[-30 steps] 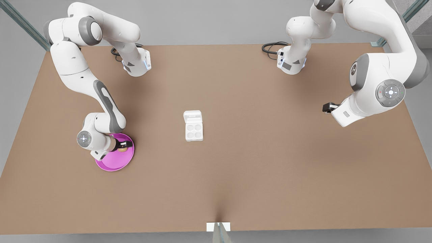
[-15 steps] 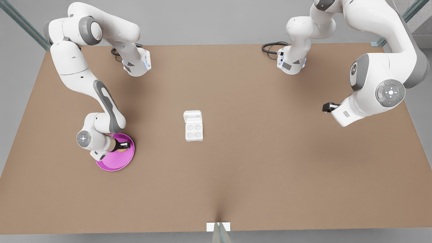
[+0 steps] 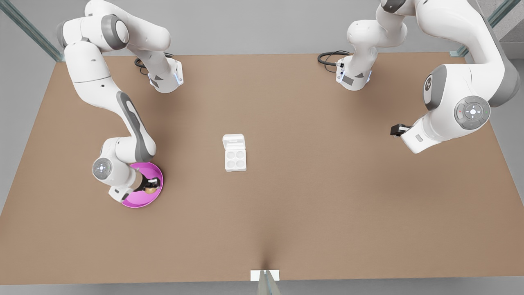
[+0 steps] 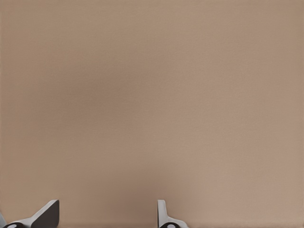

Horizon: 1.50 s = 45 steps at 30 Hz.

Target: Pack egg into the box and close the box lid

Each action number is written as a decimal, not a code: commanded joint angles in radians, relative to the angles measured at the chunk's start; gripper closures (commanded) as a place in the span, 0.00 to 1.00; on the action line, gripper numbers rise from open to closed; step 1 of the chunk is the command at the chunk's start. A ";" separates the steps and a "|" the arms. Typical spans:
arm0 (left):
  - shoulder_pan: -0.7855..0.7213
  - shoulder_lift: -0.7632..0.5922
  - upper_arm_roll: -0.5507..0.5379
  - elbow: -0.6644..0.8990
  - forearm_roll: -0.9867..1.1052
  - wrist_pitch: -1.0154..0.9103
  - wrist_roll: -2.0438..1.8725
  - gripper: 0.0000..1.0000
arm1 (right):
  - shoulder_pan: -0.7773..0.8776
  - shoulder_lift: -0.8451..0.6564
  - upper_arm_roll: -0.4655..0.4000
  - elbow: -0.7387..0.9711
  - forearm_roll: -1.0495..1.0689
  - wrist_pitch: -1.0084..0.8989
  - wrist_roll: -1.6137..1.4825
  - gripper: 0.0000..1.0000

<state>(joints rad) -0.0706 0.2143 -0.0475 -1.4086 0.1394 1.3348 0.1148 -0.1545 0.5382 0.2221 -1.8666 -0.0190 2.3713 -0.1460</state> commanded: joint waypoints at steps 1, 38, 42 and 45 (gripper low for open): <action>0.000 -0.001 0.000 0.000 0.000 0.000 0.000 0.00 | 0.046 0.000 0.000 0.037 0.007 -0.007 0.131 0.35; 0.000 -0.001 0.000 -0.001 0.000 -0.003 0.000 0.00 | 0.635 -0.067 0.002 -0.115 0.019 0.055 1.286 0.00; 0.002 0.000 0.000 0.000 0.000 -0.002 0.000 0.00 | 0.629 -0.067 0.002 -0.059 0.019 0.039 1.277 0.00; 0.005 0.034 0.000 0.003 0.003 0.040 0.000 0.00 | 0.538 -0.076 -0.001 0.400 -0.072 -0.481 0.993 0.00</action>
<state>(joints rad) -0.0671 0.2413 -0.0474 -1.4063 0.1405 1.3441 0.1148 0.4029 0.4515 0.2192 -1.5582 -0.0520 2.2439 0.9386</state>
